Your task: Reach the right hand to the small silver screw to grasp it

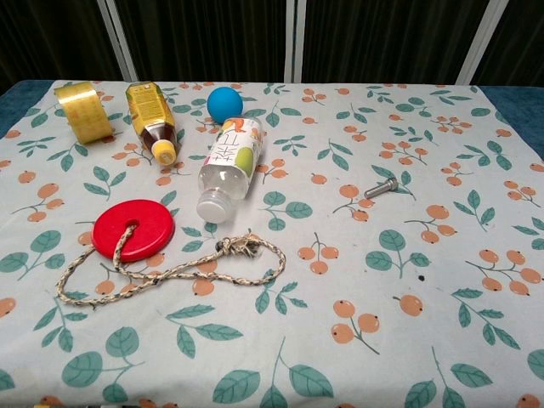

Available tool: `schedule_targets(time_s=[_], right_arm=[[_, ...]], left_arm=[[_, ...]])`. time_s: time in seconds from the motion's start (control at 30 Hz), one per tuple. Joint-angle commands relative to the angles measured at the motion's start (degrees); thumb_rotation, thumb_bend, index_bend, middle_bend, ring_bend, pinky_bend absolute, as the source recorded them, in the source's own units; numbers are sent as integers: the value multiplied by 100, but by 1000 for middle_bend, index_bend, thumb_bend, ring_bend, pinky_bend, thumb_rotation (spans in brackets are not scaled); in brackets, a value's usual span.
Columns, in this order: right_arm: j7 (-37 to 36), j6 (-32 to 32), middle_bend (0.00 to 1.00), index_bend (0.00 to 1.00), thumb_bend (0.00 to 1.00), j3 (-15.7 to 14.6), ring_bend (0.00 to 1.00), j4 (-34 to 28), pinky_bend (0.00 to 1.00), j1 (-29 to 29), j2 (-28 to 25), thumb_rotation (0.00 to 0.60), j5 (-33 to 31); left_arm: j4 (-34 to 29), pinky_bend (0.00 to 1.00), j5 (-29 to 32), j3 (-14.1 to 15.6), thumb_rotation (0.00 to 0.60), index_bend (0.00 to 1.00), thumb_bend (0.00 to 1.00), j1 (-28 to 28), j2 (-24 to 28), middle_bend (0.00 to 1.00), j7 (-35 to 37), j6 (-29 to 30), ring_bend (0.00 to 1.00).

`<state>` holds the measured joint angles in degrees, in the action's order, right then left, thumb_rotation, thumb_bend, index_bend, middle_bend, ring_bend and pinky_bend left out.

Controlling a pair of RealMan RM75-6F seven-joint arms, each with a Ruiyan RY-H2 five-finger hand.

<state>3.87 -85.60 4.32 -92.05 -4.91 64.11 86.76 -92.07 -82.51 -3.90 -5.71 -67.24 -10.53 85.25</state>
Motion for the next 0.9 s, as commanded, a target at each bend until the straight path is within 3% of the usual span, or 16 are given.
schedule_targets(time_s=[0.03,0.43,0.63,0.9], right_arm=[[-7,10,141,89,96,-11,1,7,83,-3,9,600,10],[-75,329,157,135,97,-37,9,-99,83,-377,-123,600,474],[-52,1472,182,266,167,187,9,-141,84,-1427,-154,600,838],[380,3360,190,326,176,545,9,402,87,-2891,498,600,392]], left_arm=[[-4,0,14,0,600,159,0,-4,-2,89,-10,-15,0],[-46,0,-24,13,600,159,0,25,5,88,-37,54,0],[-29,0,-54,17,600,160,0,23,25,89,15,56,0],[-74,0,-30,-12,600,159,0,41,58,89,-20,108,0]])
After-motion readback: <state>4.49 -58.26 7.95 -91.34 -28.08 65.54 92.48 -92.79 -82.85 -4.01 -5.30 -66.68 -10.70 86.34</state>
